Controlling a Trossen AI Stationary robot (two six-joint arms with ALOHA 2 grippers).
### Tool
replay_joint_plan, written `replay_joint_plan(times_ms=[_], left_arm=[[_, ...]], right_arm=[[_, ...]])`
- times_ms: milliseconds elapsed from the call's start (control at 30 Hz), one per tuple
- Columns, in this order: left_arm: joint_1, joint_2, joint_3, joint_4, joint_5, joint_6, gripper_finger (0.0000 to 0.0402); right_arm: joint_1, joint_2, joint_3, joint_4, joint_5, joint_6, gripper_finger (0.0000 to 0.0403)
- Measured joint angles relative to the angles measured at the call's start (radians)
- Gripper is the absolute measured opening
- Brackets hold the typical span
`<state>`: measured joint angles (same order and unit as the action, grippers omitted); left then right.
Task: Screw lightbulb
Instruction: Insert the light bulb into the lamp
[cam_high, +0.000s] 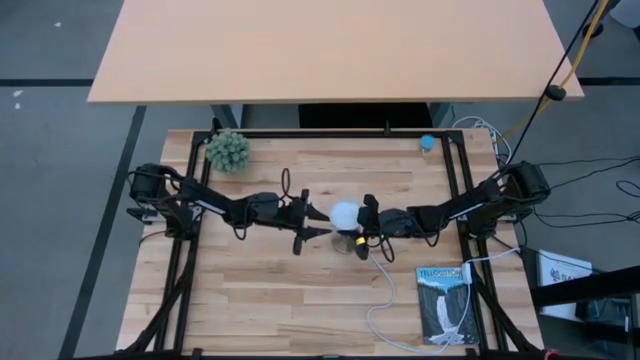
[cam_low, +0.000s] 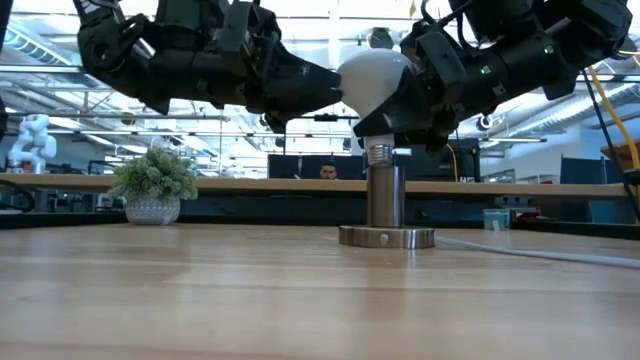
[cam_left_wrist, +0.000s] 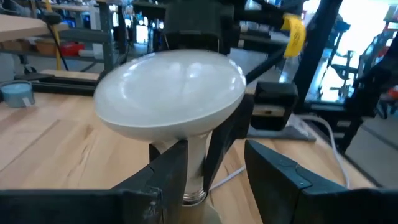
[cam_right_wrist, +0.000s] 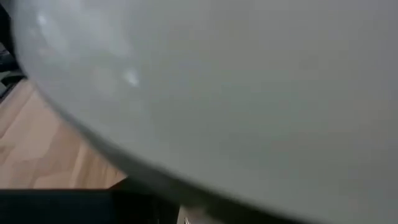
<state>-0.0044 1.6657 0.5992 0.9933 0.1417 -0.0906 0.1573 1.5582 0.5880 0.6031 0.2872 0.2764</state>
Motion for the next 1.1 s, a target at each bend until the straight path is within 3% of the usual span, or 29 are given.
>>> replay_joint_plan(times_ms=[200, 767, 1100], left_arm=[[-0.012, 0.000, 0.050, -0.102, 0.000, 0.046, 0.0165], [-0.008, 0.093, 0.053, -0.028, -0.002, 0.051, 0.0165], [-0.008, 0.095, 0.054, 0.024, 0.005, 0.056, 0.0165]], right_arm=[[0.003, 0.000, 0.000, -0.066, 0.001, -0.008, 0.0169], [0.002, 0.000, 0.000, -0.116, -0.005, -0.106, 0.0171], [0.002, 0.000, 0.000, -0.114, -0.001, -0.133, 0.0213]])
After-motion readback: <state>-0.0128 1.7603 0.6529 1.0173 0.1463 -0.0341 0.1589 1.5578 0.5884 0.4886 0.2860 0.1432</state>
